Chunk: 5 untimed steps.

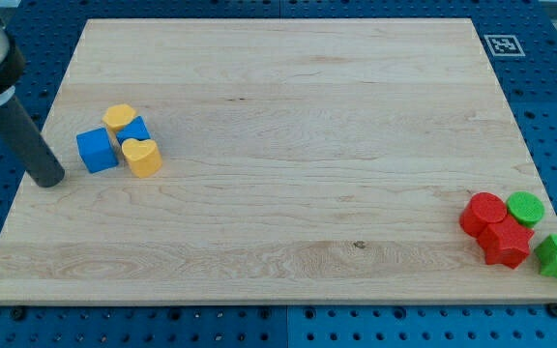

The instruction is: Move the blue cube along with blue triangle towards the center

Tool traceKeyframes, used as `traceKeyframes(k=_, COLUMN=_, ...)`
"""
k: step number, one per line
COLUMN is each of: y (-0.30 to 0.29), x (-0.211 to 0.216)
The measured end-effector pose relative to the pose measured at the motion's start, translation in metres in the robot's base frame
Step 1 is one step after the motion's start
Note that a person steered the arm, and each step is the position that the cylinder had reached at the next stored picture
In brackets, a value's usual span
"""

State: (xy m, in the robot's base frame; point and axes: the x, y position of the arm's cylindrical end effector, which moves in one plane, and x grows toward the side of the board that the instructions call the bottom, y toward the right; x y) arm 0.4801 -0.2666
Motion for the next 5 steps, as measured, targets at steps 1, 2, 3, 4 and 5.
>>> traceKeyframes(k=1, y=0.014, x=-0.014)
traceKeyframes(k=2, y=0.051, x=-0.022)
traceKeyframes(k=3, y=0.094, x=-0.047)
traceKeyframes(k=4, y=0.129, x=-0.082)
traceKeyframes(k=5, y=0.148, x=-0.093)
